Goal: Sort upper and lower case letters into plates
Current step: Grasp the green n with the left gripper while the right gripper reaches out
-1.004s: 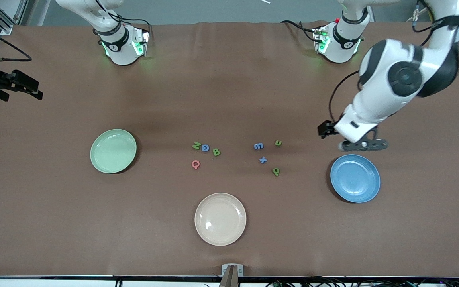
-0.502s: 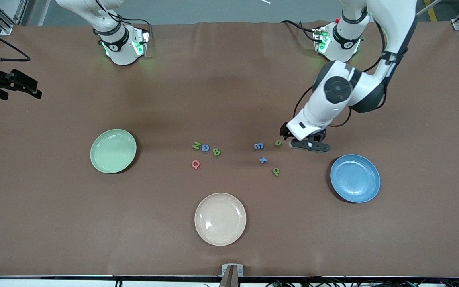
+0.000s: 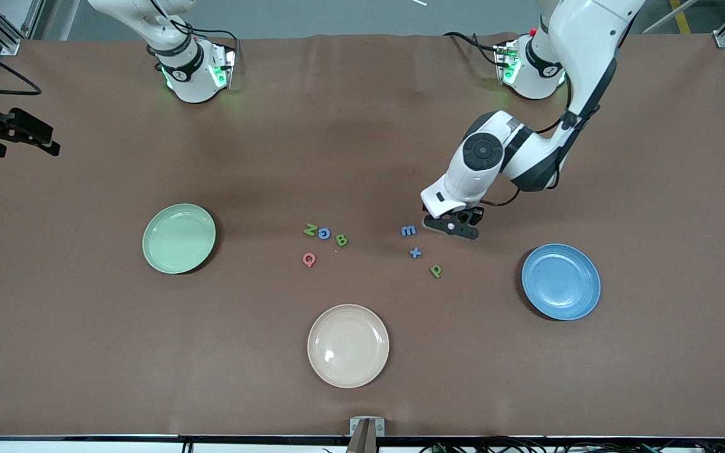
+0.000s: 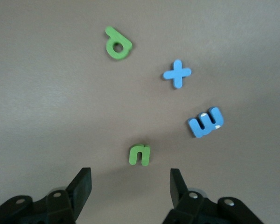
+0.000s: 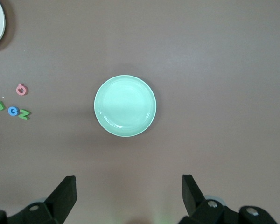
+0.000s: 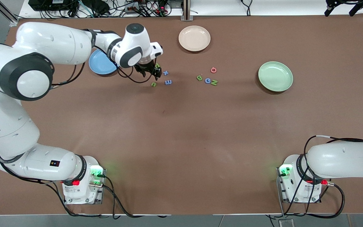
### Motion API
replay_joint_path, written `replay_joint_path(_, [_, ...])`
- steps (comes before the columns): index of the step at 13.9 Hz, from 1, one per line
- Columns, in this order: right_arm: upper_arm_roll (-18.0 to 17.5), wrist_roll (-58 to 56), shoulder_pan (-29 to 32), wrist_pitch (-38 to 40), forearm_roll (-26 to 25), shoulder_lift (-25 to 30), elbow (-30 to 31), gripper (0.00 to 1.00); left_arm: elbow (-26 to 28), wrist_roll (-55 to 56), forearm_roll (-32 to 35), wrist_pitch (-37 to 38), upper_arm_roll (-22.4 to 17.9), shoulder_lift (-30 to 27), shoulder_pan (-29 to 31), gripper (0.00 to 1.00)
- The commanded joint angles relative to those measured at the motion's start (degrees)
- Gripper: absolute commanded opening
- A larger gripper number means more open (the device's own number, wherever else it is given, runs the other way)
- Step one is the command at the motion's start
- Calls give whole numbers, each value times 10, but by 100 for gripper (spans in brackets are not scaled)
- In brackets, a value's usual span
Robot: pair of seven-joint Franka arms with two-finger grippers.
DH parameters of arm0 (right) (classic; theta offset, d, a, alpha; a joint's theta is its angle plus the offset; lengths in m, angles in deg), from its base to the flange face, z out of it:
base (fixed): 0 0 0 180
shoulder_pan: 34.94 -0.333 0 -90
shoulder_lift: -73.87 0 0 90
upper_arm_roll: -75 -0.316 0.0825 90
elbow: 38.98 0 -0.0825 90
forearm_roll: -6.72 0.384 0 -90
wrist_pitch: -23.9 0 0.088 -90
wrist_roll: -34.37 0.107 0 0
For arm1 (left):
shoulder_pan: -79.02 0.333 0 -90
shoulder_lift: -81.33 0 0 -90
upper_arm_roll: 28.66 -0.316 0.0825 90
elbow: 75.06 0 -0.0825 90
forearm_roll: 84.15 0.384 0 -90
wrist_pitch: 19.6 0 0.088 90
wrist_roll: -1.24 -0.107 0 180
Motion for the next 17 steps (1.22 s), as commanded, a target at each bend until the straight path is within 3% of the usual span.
replay_joint_path(1, [-6, 3, 14, -8, 3, -22, -11, 100, -2, 16, 36, -14, 1, 17, 3, 71])
replay_joint_path(4, [-7, 1, 7, -24, -2, -90, -53, 100, -3, 17, 37, -46, 0, 43, 3, 66])
replay_joint_path(9, [-9, 117, -45, -39, 38, -121, -49, 100, -4, 17, 37, -49, -1, 58, 3, 57])
replay_joint_path(13, [-9, 200, -105, -155, 66, -137, 25, 100, -5, 18, 37, -49, -2, 62, 2, 50])
replay_joint_path(17, [-9, 276, -169, -225, 65, -204, 38, 100, -11, 23, 37, -49, -4, 70, 2, 33])
